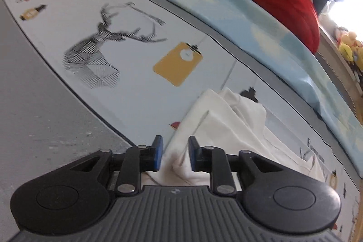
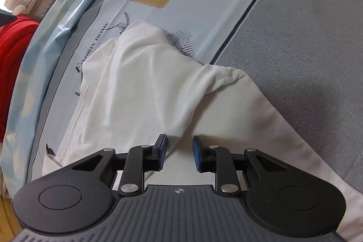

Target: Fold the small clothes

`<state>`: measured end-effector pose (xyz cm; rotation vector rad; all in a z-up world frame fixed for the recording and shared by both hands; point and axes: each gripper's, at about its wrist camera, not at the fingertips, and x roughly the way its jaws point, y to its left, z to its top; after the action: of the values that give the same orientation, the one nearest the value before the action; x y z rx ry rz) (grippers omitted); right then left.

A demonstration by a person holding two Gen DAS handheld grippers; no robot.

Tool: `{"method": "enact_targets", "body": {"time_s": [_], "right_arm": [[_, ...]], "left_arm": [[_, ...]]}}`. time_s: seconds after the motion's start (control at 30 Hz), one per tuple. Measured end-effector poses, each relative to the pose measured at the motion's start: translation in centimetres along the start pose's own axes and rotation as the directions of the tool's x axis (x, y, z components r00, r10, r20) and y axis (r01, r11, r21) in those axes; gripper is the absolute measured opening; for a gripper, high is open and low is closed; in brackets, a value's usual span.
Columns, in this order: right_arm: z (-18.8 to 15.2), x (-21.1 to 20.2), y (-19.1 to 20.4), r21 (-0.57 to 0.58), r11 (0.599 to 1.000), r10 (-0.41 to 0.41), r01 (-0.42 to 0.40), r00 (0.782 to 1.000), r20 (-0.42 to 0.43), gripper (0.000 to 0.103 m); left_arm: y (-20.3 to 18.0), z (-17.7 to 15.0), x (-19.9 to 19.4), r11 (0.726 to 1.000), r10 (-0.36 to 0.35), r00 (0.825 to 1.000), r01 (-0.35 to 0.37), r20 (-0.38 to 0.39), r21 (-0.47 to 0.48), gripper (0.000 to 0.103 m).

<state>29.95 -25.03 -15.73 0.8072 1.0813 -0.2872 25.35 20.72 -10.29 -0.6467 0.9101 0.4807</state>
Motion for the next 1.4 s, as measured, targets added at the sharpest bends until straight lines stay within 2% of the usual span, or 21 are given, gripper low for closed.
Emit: {"method": "enact_targets", "body": {"time_s": [0.1,0.17,0.3,0.37,0.4,0.43,0.47,0.5,0.57,0.67,0.73,0.77,0.8,0.87,0.9,0.93,0.97,1.03,1.17,1.4], "right_arm": [[-0.2,-0.1,0.0,0.008,1.0,-0.009,0.009,1.0,0.013,0.026],[-0.2,-0.3,-0.1,0.019,1.0,-0.017,0.016,0.999,0.028,0.026],[0.3,-0.8,-0.6,0.048,0.998,-0.03,0.027,0.997,0.067,0.026],[0.7,-1.0,-1.0,0.06,0.998,-0.038,0.033,0.995,0.087,0.024],[0.9,-1.0,-1.2,0.066,0.997,-0.041,0.035,0.995,0.094,0.016],[1.0,-1.0,-1.3,0.069,0.997,-0.039,0.033,0.995,0.097,0.008],[1.3,-1.0,-1.5,0.075,0.997,-0.033,0.026,0.995,0.097,0.004],[1.4,-1.0,-1.7,0.083,0.996,-0.027,0.018,0.995,0.1,0.0],[1.6,-1.6,-1.8,0.089,0.996,-0.033,0.02,0.99,0.137,0.0],[1.8,-3.5,-1.8,0.095,0.994,-0.08,0.058,0.966,0.245,0.0],[2.1,-4.3,-2.2,0.106,0.991,-0.112,0.085,0.955,0.273,0.0],[2.2,-4.3,-2.4,0.109,0.99,-0.119,0.092,0.954,0.273,0.0],[2.4,-4.2,-2.6,0.108,0.99,-0.117,0.09,0.955,0.273,0.0],[2.8,-3.7,-2.7,0.093,0.995,-0.065,0.044,0.969,0.239,0.002],[2.9,-3.4,-2.7,0.104,0.994,-0.059,0.037,0.975,0.214,0.01],[2.8,-3.0,-2.8,0.118,0.992,-0.053,0.031,0.98,0.192,0.024],[2.8,-2.6,-3.1,0.14,0.99,-0.037,0.013,0.985,0.167,0.028],[2.5,-2.1,-3.8,0.181,0.984,-0.037,0.011,0.99,0.139,0.029],[2.7,-1.3,-4.4,0.22,0.975,0.0,-0.028,0.992,0.125,0.029],[3.2,-1.8,-3.6,0.206,0.974,0.066,-0.098,0.985,0.157,0.029]], "left_arm": [[-0.4,0.4,1.5,0.998,-0.062,0.996,0.062,-0.062,0.007,0.037],[-0.4,0.1,2.5,0.996,-0.085,0.989,0.089,-0.118,0.025,0.039],[-0.6,-1.0,4.5,0.996,-0.031,0.982,0.046,-0.188,0.076,0.039],[-0.6,-1.2,5.0,0.995,-0.034,0.978,0.053,-0.204,0.088,0.038],[-0.7,-1.2,5.0,0.993,-0.025,0.979,0.048,-0.202,0.107,0.034],[-0.9,-1.2,4.8,0.991,-0.012,0.982,0.037,-0.189,0.127,0.015],[-0.9,-1.1,4.5,0.99,-0.007,0.985,0.031,-0.172,0.139,0.003],[-1.0,-1.0,4.0,0.99,-0.011,0.988,0.033,-0.155,0.141,0.002],[-1.2,-0.7,2.5,0.99,-0.017,0.994,0.033,-0.112,0.137,0.001],[-1.7,-0.4,1.0,0.986,-0.017,0.997,0.028,-0.072,0.164,0.001],[-1.6,-0.5,1.7,0.986,0.009,0.993,0.011,-0.12,0.167,0.003],[-1.1,-0.5,2.4,0.989,0.044,0.988,-0.022,-0.145,0.15,0.003],[-0.6,-0.4,2.6,0.989,0.085,0.987,-0.066,-0.136,0.133,0.003],[-0.6,0.0,2.0,0.985,0.112,0.991,-0.103,-0.067,0.136,0.004],[-1.0,0.2,1.4,0.986,0.09,0.995,-0.084,-0.034,0.146,0.004],[-1.4,0.3,0.9,0.986,0.062,0.998,-0.059,-0.017,0.156,0.005],[-1.8,0.3,0.6,0.984,0.035,0.999,-0.034,-0.004,0.172,0.008],[-2.6,0.0,0.6,0.98,0.004,1.0,-0.002,-0.007,0.197,0.008],[-2.9,-0.5,2.1,0.984,-0.028,0.995,0.044,-0.093,0.171,0.008],[-3.0,-0.8,2.3,0.979,-0.04,0.994,0.059,-0.1,0.197,0.008]]}}
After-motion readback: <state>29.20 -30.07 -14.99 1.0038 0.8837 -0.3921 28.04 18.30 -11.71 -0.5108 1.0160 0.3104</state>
